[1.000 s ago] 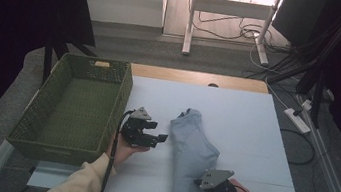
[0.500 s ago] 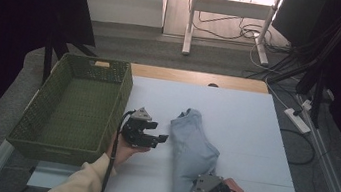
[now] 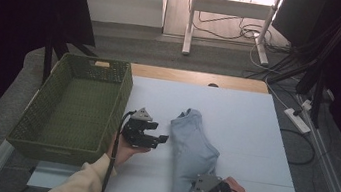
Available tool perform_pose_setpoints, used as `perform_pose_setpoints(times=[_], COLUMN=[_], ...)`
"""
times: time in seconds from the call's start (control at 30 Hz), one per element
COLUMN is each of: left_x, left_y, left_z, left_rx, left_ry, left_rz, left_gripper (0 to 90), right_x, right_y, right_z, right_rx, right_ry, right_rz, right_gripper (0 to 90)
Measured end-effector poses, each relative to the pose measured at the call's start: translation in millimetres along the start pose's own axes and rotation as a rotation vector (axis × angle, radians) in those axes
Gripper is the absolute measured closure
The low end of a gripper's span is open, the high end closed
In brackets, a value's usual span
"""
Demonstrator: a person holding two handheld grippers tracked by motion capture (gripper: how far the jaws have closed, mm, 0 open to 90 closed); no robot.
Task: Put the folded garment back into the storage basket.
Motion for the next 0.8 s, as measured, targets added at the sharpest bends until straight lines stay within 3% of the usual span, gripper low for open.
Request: perform_pose_setpoints(times=[0.17,0.33,0.47,0.8], left_x=[0.0,0.2,0.0,0.1], left_y=[0.1,-0.5,-0.9,-1.2], left_z=[1.0,0.7,0.3,0.3], left_rx=[0.000,-0.001,-0.001,-0.004], left_ry=[-0.001,-0.002,0.002,0.002], left_rz=[-0.001,0.000,-0.001,-0.001], left_gripper=[32.4,32.2,32.2,32.0], right_x=[2.5,2.4,6.5,19.7], right_y=[0.3,2.0,2.1,11.3], right_z=[2.6,8.8,12.7,12.8], right_rx=[0.015,0.059,0.055,0.077], right_ry=[-0.025,-0.090,-0.112,-0.149], right_rz=[0.015,0.059,0.077,0.205], right_gripper=[77.5,80.5,81.2,82.0])
Point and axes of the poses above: each handheld gripper's, and its own axes: y roughly backward along the jaws, x roughly out of its top, z roughly to its right, the point moved 6 cm from there along -y, roughly forward along the jaws, and after that the axes turned 15 degrees about x, right-handed, at the moved point
